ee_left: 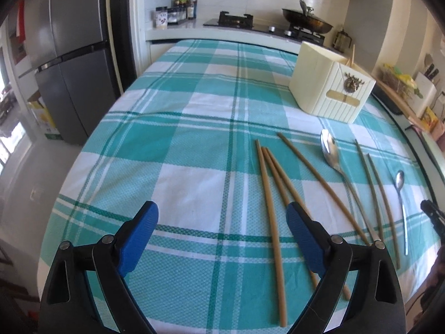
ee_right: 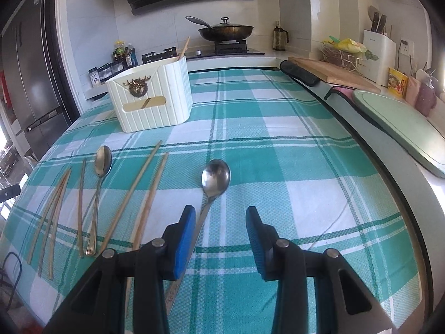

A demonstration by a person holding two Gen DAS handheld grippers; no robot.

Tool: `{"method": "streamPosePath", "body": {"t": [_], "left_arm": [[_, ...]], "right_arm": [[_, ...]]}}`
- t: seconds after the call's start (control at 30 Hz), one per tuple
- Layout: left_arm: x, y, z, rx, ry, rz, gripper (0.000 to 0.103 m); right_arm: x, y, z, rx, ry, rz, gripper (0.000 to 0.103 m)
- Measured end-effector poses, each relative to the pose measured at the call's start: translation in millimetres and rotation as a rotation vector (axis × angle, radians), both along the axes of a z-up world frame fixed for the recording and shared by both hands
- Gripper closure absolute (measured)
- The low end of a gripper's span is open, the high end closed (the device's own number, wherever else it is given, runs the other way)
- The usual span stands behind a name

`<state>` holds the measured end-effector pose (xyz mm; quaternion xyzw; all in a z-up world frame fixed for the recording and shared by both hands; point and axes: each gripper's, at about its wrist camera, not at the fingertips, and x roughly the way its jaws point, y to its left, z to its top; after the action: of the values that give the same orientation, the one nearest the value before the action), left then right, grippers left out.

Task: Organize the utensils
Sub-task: 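Close the right tool on a silver spoon handle while the left tool returns, then lift the spoon with the right tool while the left tool grasps another chopstick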

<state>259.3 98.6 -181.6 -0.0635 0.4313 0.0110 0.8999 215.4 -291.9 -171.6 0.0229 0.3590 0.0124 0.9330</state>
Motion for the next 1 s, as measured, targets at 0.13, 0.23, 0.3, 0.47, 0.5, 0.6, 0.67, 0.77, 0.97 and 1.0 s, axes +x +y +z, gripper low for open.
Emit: {"method": "streamPosePath", "body": {"t": [0.13, 0.23, 0.3, 0.47, 0.5, 0.6, 0.67, 0.77, 0.97, 1.0], "left_arm": [[6.2, -3.2, -15.5, -0.043, 0.032, 0.002, 0.009], [14.3, -9.9, -23.5, -0.053, 0.051, -0.004, 0.009], [18.8, -16.5, -26.9, -0.037, 0.054, -0.013, 0.009], [20.7, -30.4, -34.1, 0.049, 0.047, -0.030, 0.009], [20.6, -32.3, -36.4, 0.062, 0.050, -0.034, 0.009], [20.5, -36.0, -45.1, 0.091, 0.069, -0.035, 0.009], [19.2, -37.7, -47.3, 0.108, 0.061, -0.030, 0.009], [19.2, -39.1, -47.8, 0.122, 0.060, -0.029, 0.007], [19.0, -37.2, -48.5, 0.118, 0.067, -0.008, 0.004], [19.0, -36.9, -48.7, 0.119, 0.068, -0.006, 0.004]], "right_arm": [[-8.6, 1.6, -2.7, -0.024, 0.010, 0.007, 0.065], [-9.3, 0.5, -5.0, -0.023, 0.024, 0.010, 0.065], [-6.7, 0.7, -6.1, -0.009, 0.037, 0.016, 0.065], [0.6, 6.4, -7.9, 0.053, 0.079, 0.047, 0.065], [2.0, 9.9, -9.2, 0.052, 0.090, 0.057, 0.065], [8.4, 21.3, -17.7, 0.005, 0.126, 0.074, 0.065], [15.3, 26.3, -25.6, -0.027, 0.150, 0.069, 0.065], [26.7, 29.7, -35.8, -0.064, 0.179, 0.056, 0.065], [38.5, 30.6, -35.0, -0.150, 0.155, 0.037, 0.094], [38.6, 27.2, -34.7, -0.150, 0.154, 0.021, 0.095]]}}
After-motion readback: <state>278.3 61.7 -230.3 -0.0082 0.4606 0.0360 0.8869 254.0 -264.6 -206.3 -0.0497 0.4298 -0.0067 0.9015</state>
